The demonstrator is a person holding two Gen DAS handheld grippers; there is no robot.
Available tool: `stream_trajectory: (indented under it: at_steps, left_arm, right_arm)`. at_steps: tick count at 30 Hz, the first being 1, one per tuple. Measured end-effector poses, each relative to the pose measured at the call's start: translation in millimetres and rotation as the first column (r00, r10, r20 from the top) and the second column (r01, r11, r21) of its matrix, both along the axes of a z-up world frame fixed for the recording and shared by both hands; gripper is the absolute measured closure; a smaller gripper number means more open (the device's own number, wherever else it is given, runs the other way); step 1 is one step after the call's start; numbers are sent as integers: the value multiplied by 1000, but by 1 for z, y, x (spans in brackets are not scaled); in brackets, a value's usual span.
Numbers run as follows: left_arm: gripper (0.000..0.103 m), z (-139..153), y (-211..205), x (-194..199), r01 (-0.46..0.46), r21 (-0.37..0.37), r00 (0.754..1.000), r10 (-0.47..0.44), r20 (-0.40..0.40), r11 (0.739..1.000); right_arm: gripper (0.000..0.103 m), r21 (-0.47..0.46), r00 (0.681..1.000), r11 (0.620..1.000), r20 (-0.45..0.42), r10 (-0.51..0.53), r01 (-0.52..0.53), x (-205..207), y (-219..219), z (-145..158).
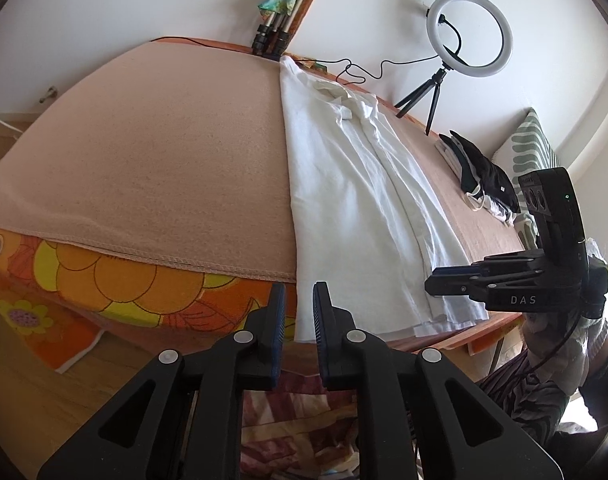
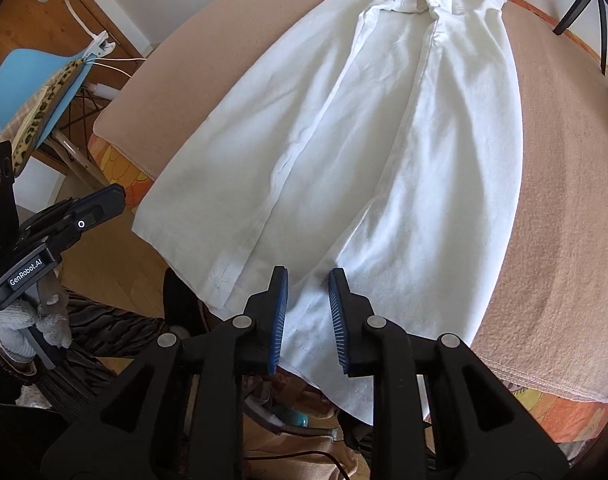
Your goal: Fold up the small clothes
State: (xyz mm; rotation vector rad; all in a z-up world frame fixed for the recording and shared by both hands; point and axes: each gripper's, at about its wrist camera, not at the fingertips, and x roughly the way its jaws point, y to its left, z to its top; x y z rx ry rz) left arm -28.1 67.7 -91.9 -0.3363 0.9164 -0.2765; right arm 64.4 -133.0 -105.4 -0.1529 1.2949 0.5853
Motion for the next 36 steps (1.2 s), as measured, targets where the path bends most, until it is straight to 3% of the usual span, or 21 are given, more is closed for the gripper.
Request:
stream_trajectory:
  at_steps: [2, 4, 7, 12, 14, 15, 17, 19, 21, 23, 27, 34, 36]
  left_arm:
    - [91, 0, -1, 0, 3, -2, 1000, -3, -2, 1000]
    - [91, 0, -3, 0, 8, 4, 1000, -8, 2, 1000]
    - [91, 1, -3, -1, 8, 4, 1000, -8, 1, 1000]
    - [91, -4, -3, 2, 11, -11, 999, -11, -30, 1000]
    - [83, -9, -3, 4, 15, -15, 998, -16, -56, 1000]
    - [78, -11, -3, 4, 19, -17, 998, -20, -66, 1000]
    - [77, -13, -4, 5, 27, -23, 996, -29, -80, 999]
    - [77, -15, -4, 5, 39, -25, 995, -41, -91, 999]
    - [77, -17, -3, 6, 42, -39, 994, -46, -101, 998]
    - [77, -18, -3, 7, 41, -57, 993, -47, -109, 998]
    - [77, -20, -3, 12, 47, -116, 990, -62, -130, 992]
    - [80, -18, -9, 14, 68, -100, 988, -81, -131, 993]
    - [93, -18, -8, 15, 66, -93, 988, -78, -132, 993]
  right_arm:
    - [81, -19, 1000, 1000, 5, -2, 2, 1, 2, 0]
    - [92, -58, 1000, 998, 31, 8, -6, -2, 7, 0]
    - [95, -75, 998, 997, 55, 18, -14, -4, 10, -1]
    - [97, 61, 1000, 998, -2, -16, 16, -3, -1, 3]
    - [97, 70, 1000, 998, -4, 4, -3, -4, -2, 3]
    - [96, 63, 1000, 998, 5, -4, 4, -5, -4, 5]
    - [95, 93, 1000, 996, 10, -13, 12, -8, -15, 11]
    - [82, 156, 999, 987, -1, -33, 33, -15, -34, 19]
    - [76, 152, 996, 985, 37, -84, 78, -24, -55, 28]
    - [76, 131, 990, 984, 56, -129, 121, -29, -77, 30]
    - [76, 127, 979, 972, 11, -202, 200, -30, -115, 20]
    - [76, 191, 971, 953, -72, -227, 237, -25, -133, 0]
    - [76, 208, 973, 951, -86, -214, 227, -26, -128, -4]
